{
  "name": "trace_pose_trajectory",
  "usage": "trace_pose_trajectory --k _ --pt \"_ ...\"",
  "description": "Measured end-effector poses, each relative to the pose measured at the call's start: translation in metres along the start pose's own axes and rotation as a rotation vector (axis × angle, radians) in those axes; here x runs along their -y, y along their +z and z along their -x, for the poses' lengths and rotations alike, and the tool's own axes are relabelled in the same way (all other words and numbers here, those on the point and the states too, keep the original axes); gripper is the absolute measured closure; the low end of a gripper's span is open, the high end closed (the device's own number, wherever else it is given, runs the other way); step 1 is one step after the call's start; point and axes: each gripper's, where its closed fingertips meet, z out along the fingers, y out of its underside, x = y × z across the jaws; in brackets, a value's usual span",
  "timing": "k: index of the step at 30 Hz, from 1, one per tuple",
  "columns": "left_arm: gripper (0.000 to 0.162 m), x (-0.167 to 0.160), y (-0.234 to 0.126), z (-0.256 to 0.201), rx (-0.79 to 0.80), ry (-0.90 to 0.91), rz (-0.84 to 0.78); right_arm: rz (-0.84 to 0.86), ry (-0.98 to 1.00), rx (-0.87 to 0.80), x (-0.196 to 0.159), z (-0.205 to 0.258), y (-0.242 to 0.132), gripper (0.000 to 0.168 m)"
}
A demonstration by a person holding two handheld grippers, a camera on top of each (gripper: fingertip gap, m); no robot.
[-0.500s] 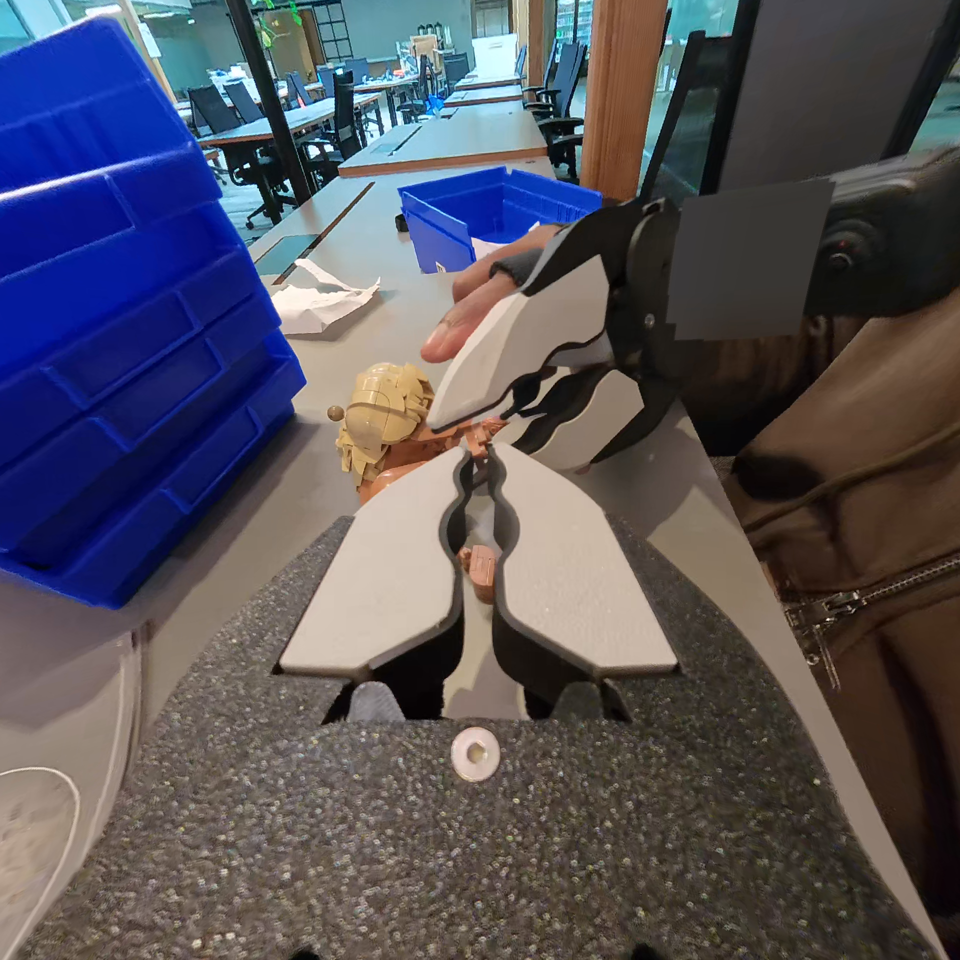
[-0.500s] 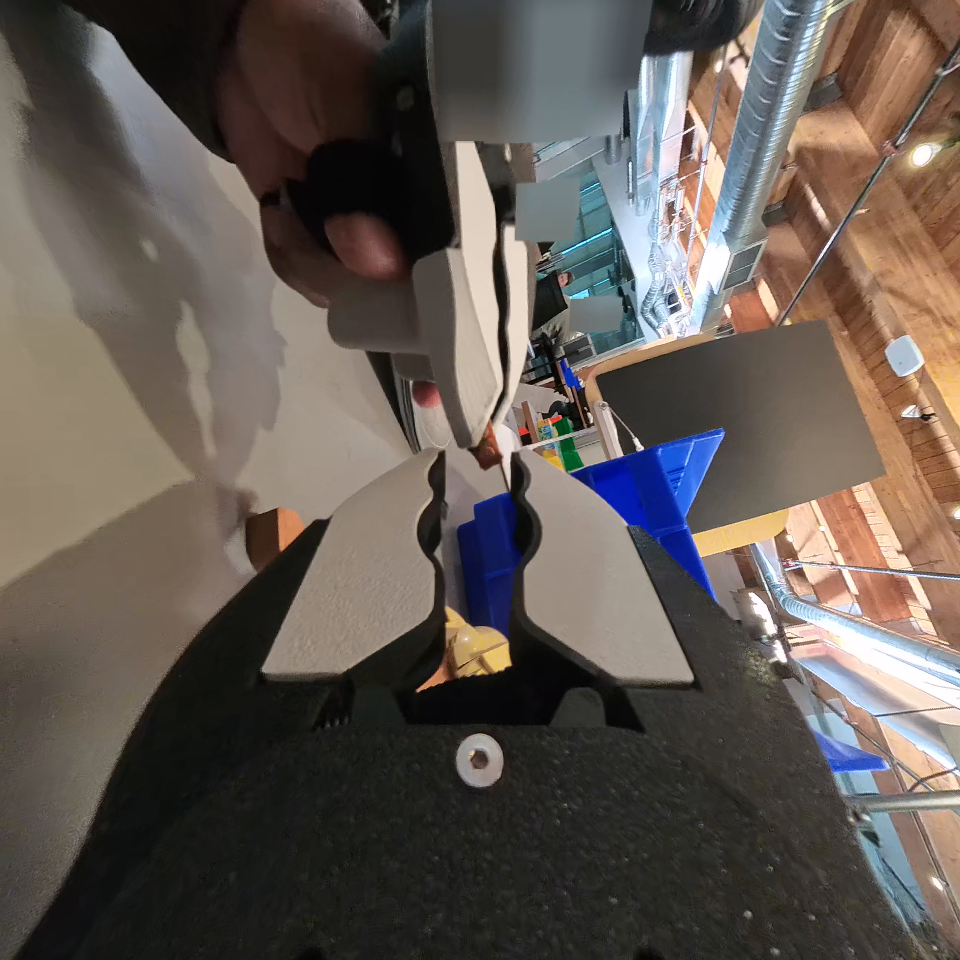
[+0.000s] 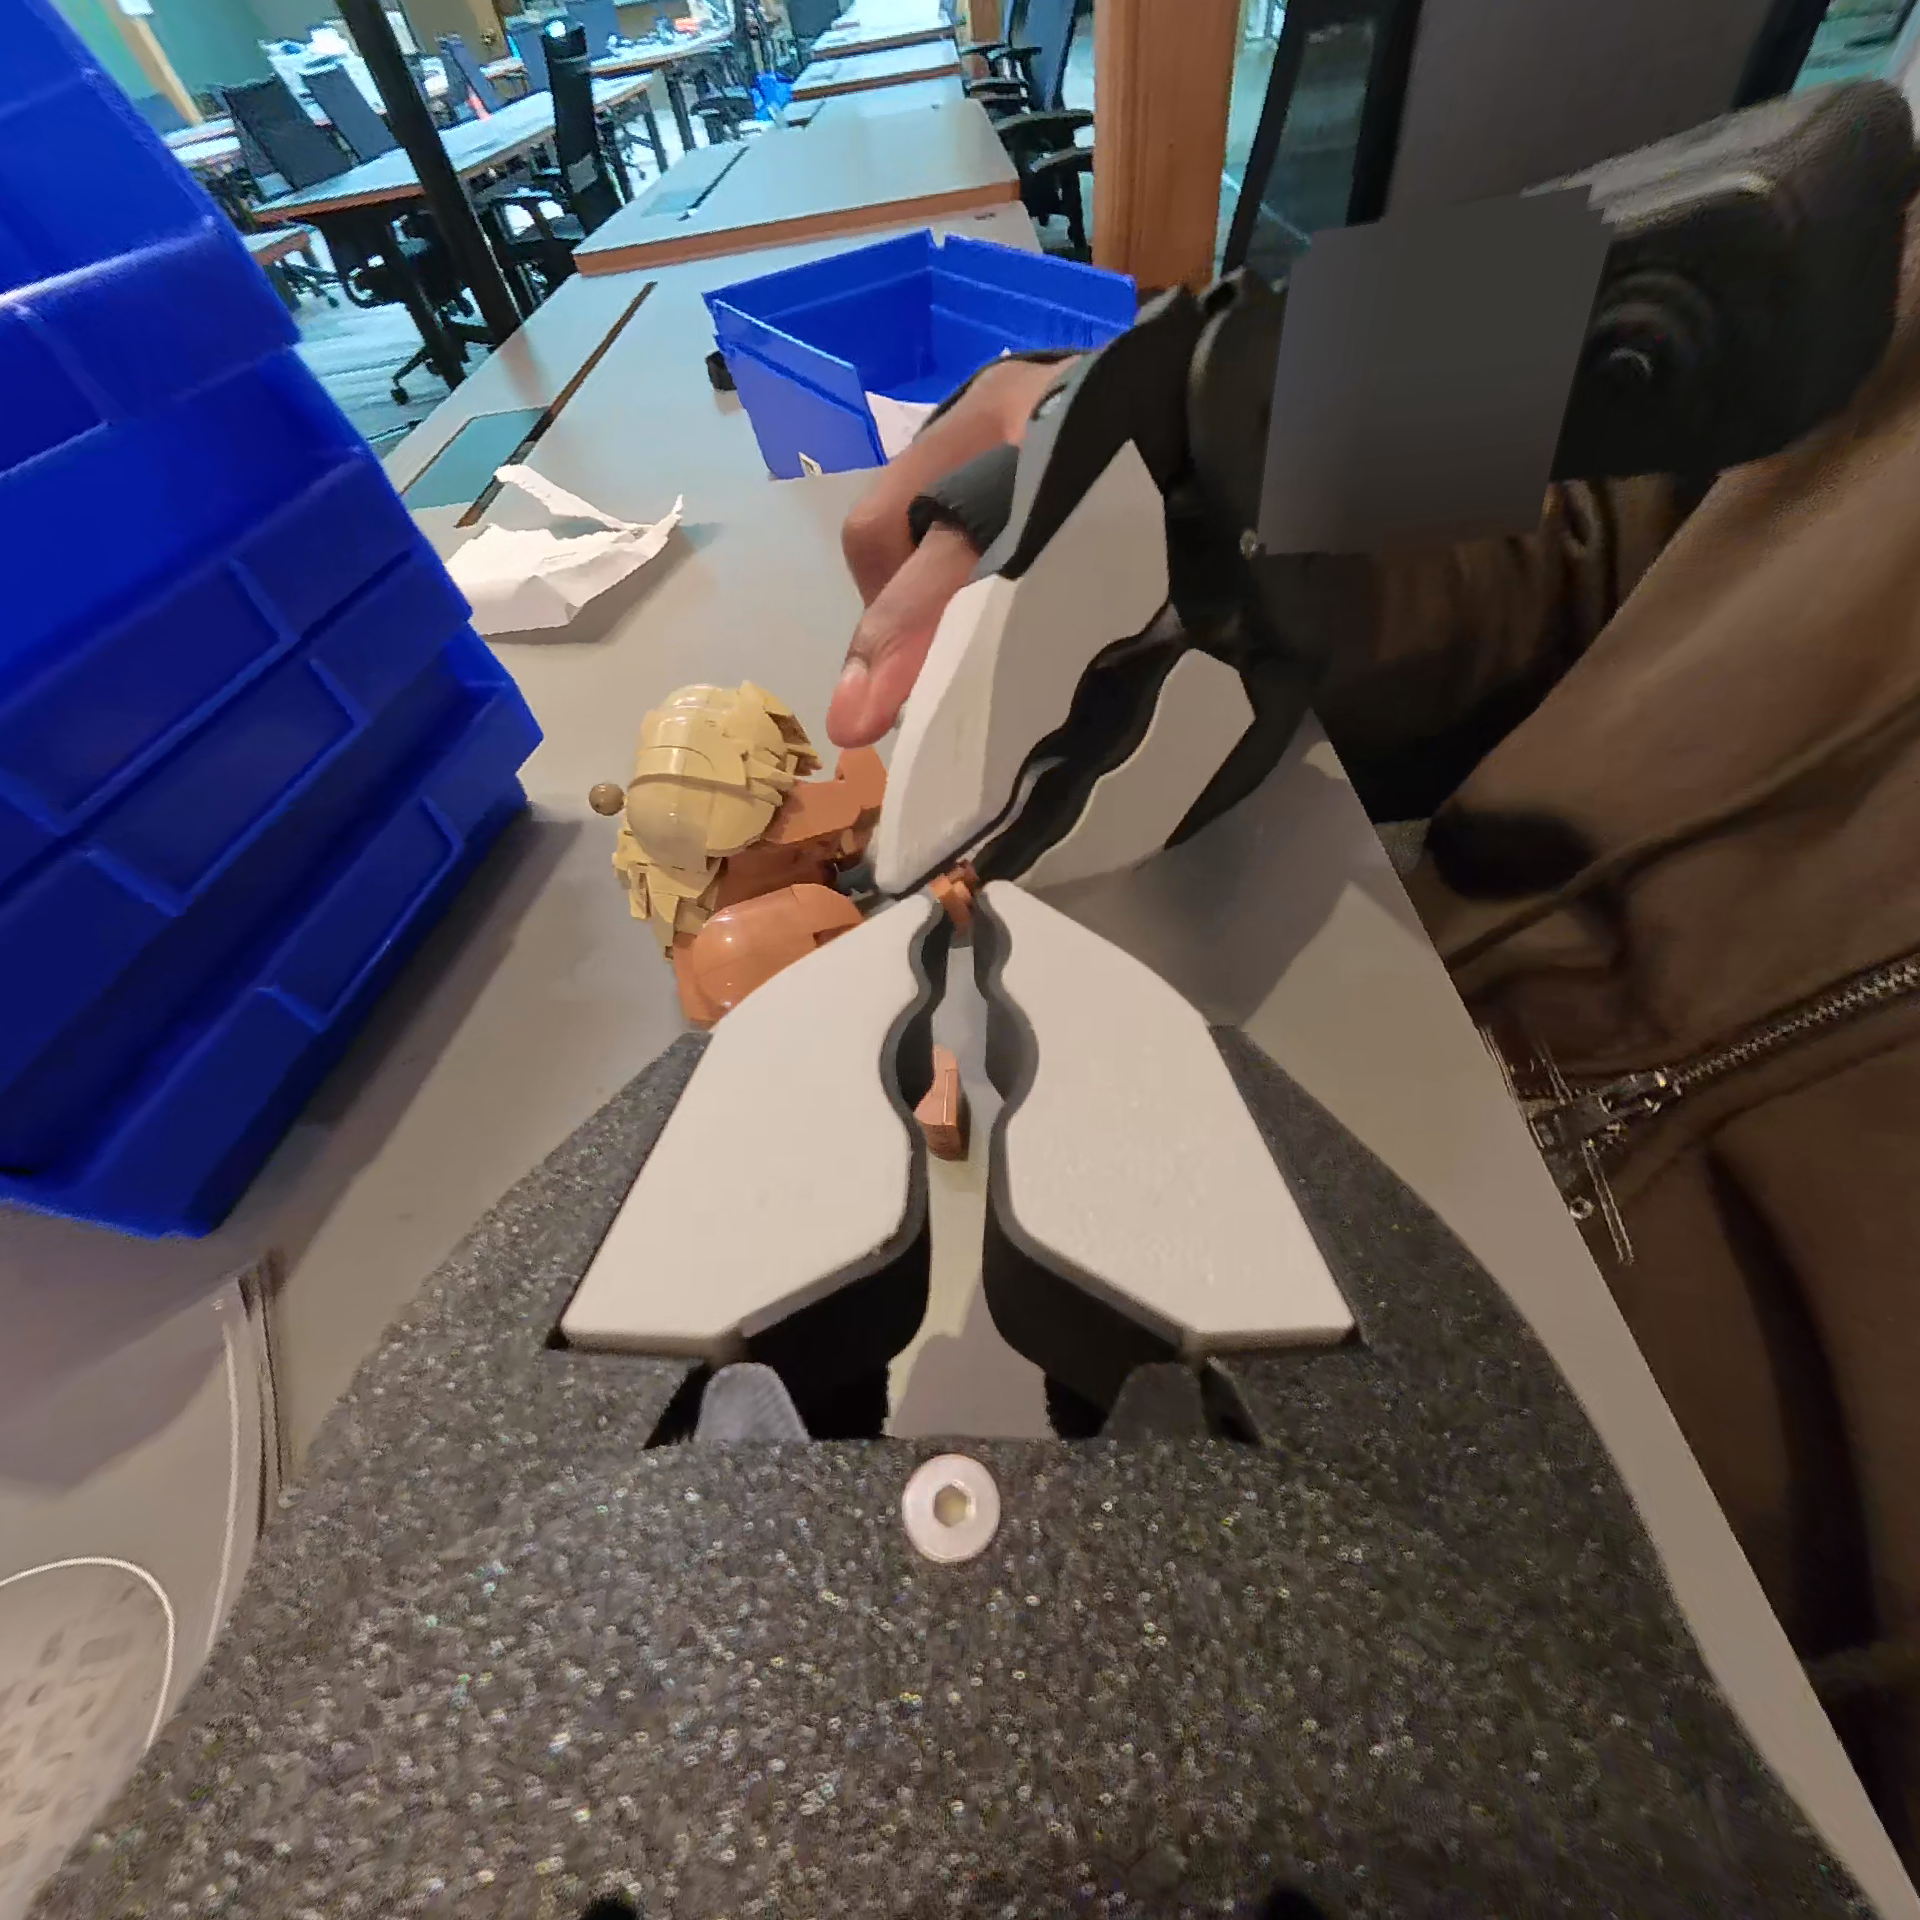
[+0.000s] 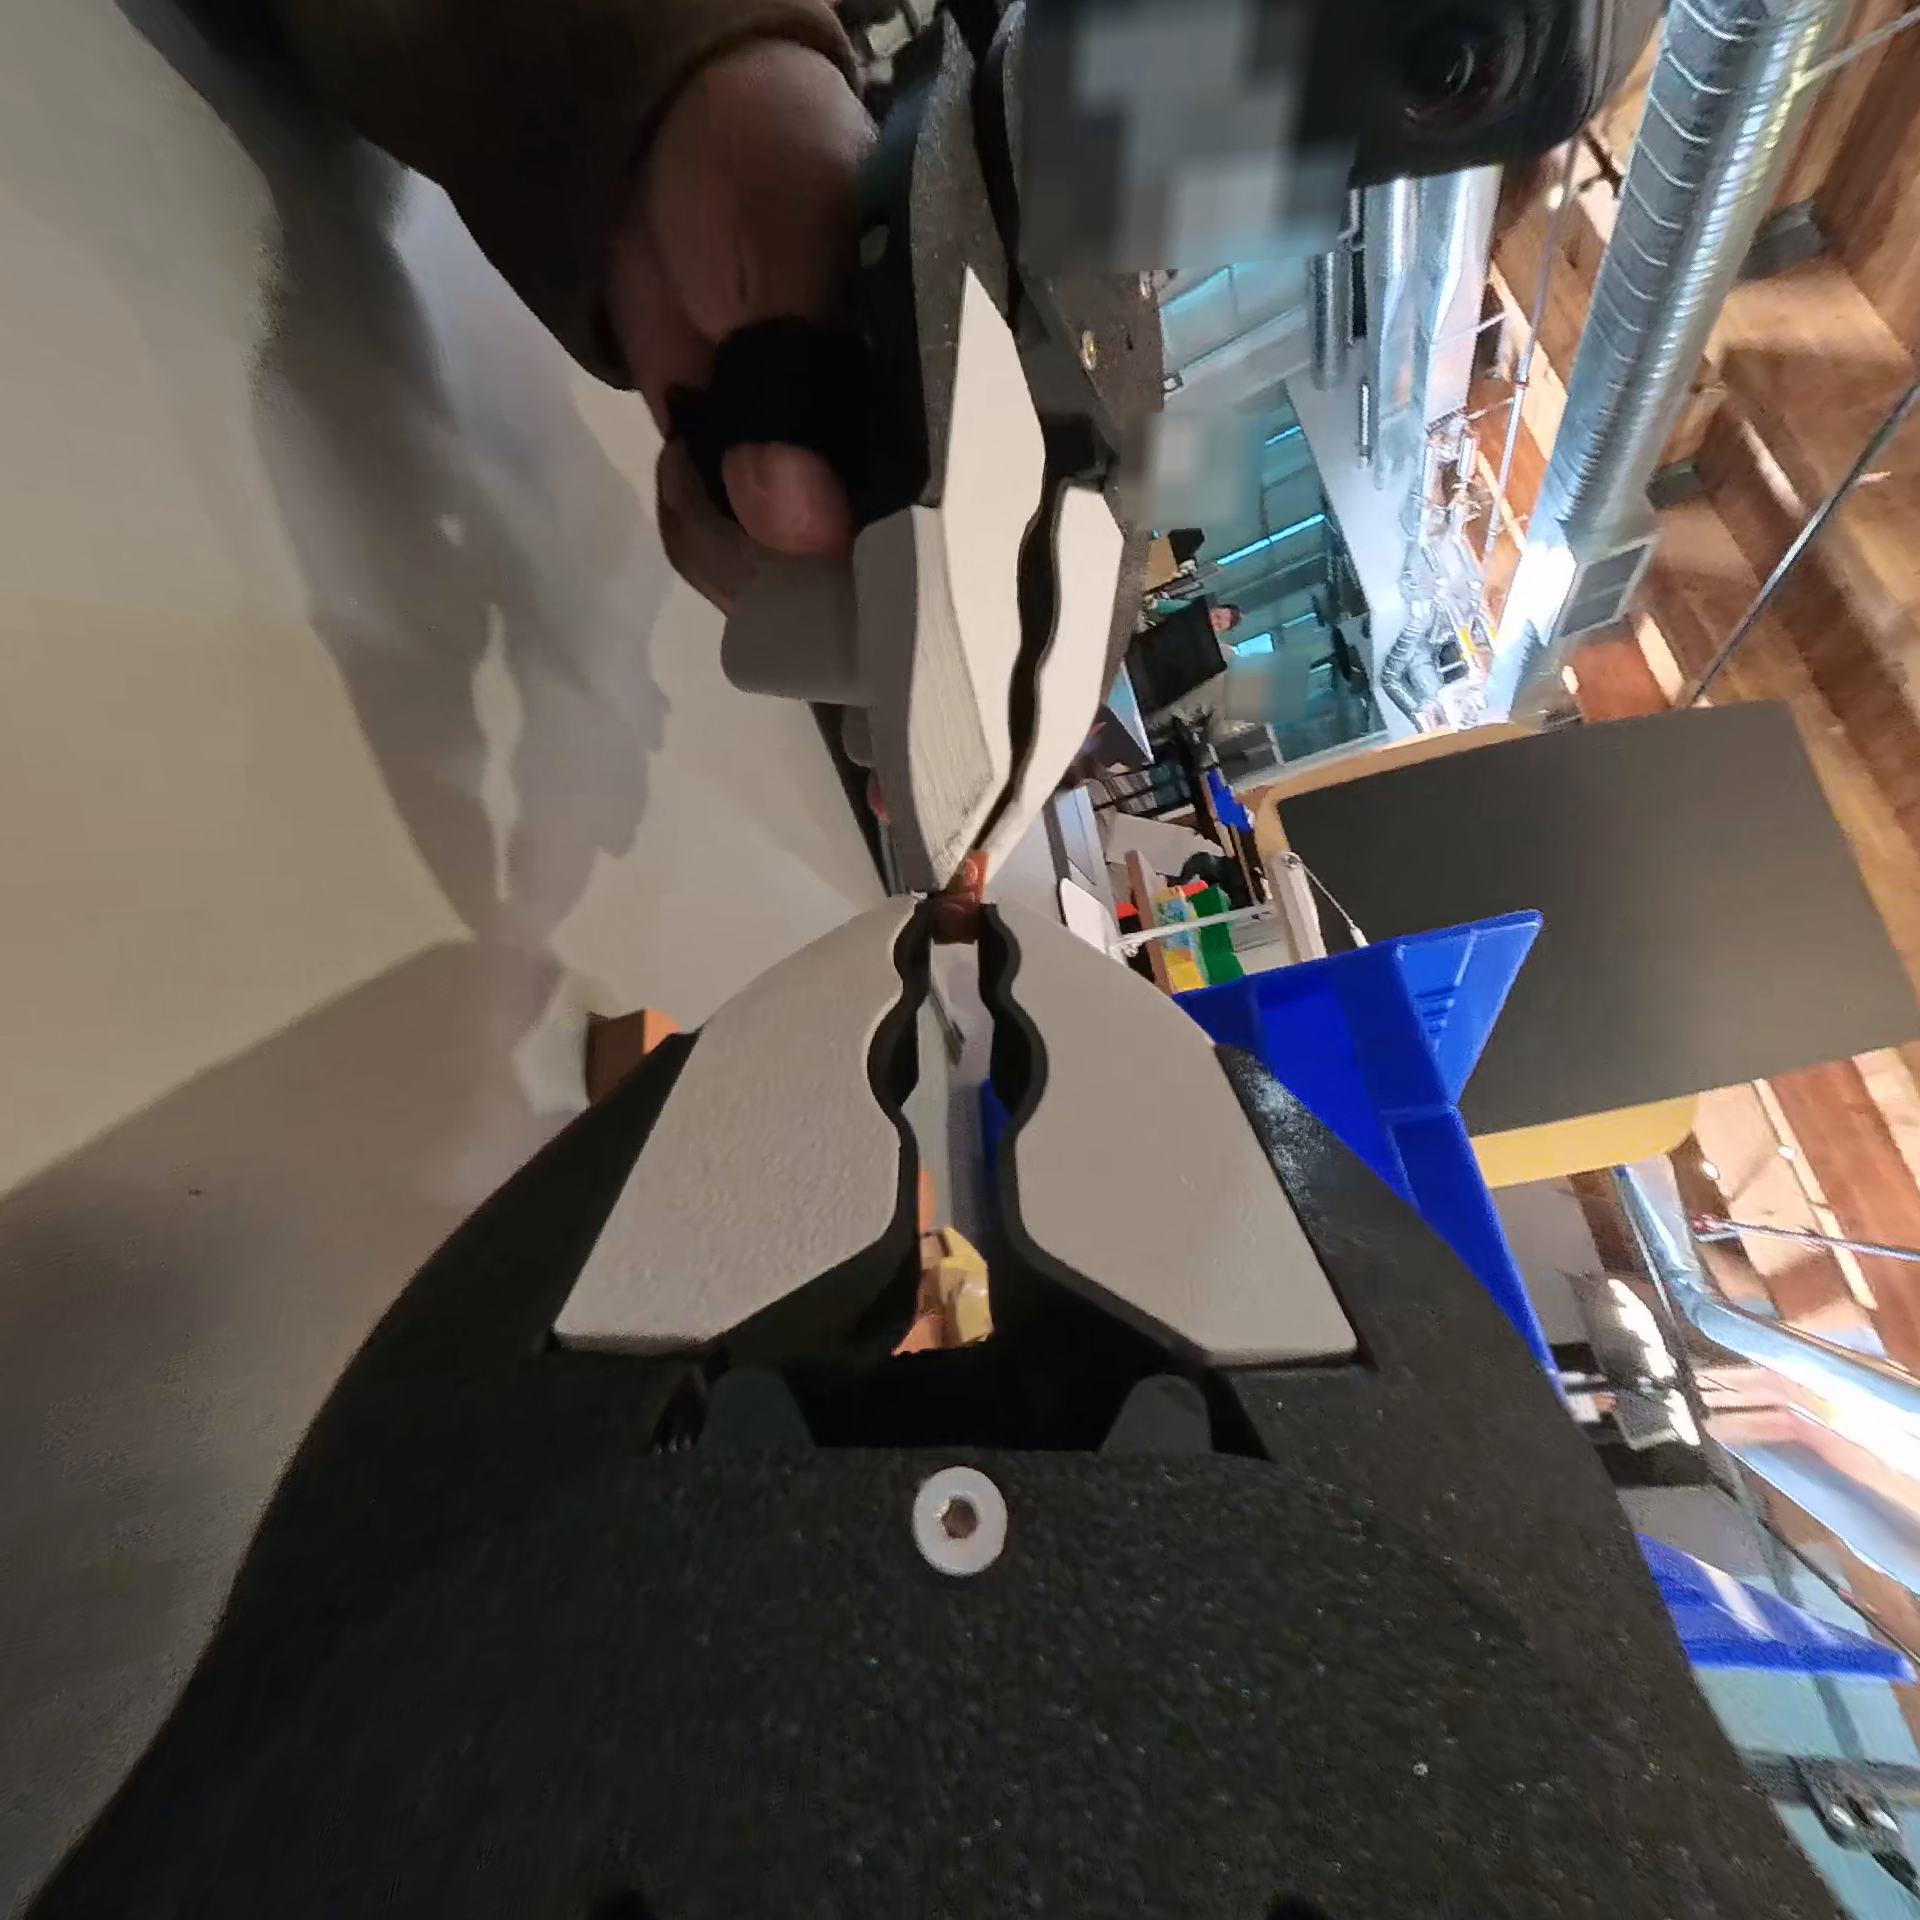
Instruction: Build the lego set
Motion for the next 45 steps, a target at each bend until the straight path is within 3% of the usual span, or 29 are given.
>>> trace_pose_trajectory --k 17,23,29,37,45 --pt "0.158 -0.014 0.002 -0.019 -0.073 0.212 0.113 -0.093 0.21 0.272 0.009 0.024 -0.01 0.16" --pt "0.162 -0.026 0.001 -0.012 -0.009 0.329 0.199 -0.126 0.348 0.345 0.013 0.024 -0.015 0.16" --pt "0.162 -0.023 0.002 -0.004 0.025 0.204 0.162 -0.048 0.262 0.265 -0.001 0.02 -0.009 0.16" --pt "0.147 -0.007 -0.002 0.0 -0.085 -0.209 0.02 0.018 0.1 0.168 -0.01 0.017 -0.003 0.16" --pt "0.149 -0.016 0.005 -0.001 -0.107 -0.289 0.057 0.025 0.054 0.149 -0.009 0.019 0.0 0.16"
